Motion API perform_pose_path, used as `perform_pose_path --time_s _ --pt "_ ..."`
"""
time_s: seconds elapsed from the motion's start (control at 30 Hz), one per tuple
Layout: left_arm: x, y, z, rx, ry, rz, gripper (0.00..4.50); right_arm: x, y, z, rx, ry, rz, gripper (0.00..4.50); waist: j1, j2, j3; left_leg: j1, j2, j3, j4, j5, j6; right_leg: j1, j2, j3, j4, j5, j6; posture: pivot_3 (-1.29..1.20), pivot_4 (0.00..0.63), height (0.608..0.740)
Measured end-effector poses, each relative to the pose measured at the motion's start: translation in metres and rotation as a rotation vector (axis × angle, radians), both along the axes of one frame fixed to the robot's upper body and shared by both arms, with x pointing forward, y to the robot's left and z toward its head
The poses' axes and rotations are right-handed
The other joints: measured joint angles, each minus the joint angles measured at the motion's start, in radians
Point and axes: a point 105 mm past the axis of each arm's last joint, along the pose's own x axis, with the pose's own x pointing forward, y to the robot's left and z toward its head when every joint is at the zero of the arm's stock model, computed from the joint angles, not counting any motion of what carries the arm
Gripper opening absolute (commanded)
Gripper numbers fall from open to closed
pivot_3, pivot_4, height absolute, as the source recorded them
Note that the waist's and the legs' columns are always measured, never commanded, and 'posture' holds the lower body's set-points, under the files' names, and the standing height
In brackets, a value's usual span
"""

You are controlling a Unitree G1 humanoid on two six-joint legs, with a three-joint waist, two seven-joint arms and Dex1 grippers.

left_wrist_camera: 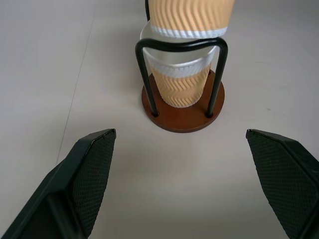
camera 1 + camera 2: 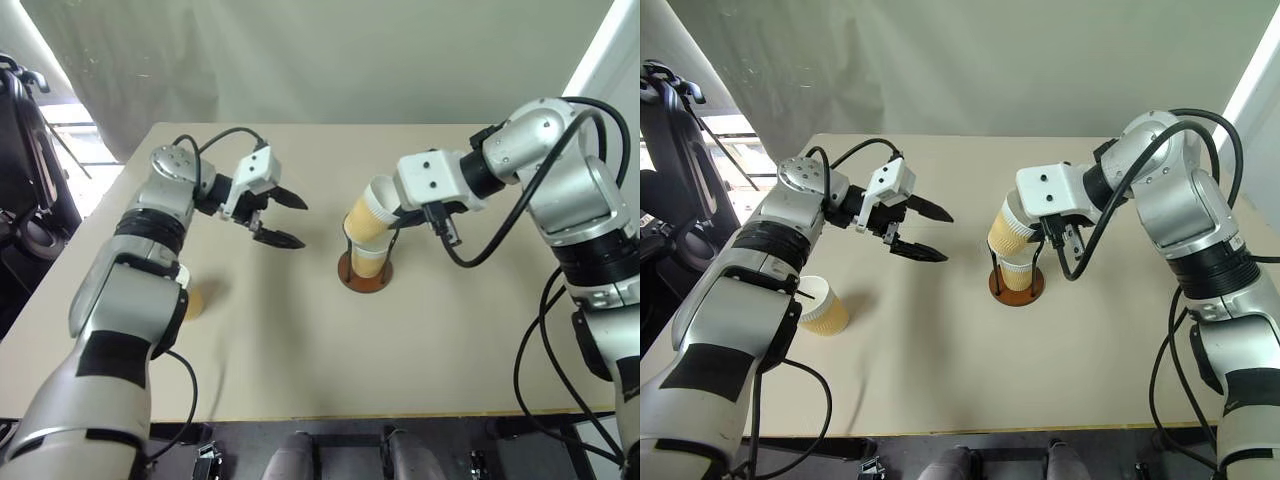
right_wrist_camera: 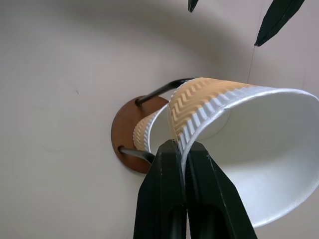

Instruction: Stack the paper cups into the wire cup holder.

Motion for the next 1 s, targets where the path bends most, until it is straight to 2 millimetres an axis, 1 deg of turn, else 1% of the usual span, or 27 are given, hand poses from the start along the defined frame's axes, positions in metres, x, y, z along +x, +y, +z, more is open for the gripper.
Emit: perform_pose_path --time_s 0.43,0.7,1.0 --pt "-0.0010 -0.0010 0.0020 0.004 0.005 -0.005 4.50 0.0051 -0.0063 -0.0020 -0.055 -0.051 0.009 0.04 -0.001 0.000 0.000 0.000 0.000 0.001 0.001 0.000 0.000 -0.001 0.001 0.000 0.002 0.000 0.000 0.00 0.150 0.740" --pt "-0.0011 0.0000 0.0017 0.009 0.004 -0.003 4.50 0.0047 -0.0050 -0.0031 -0.078 -0.071 0.032 0.04 -0.002 0.000 0.000 0.000 0.000 0.001 0.002 0.000 0.000 -0.001 0.000 0.000 0.003 0.000 0.000 0.00 0.150 0.740" --pt "-0.0011 0.0018 0.0019 0.012 0.002 0.001 4.50 0.0045 0.0009 -0.0100 -0.108 -0.080 0.070 0.04 -0.003 0.000 0.000 0.000 0.000 0.001 0.002 0.000 0.000 -0.001 0.001 -0.001 0.004 0.000 0.000 0.00 0.150 0.740"
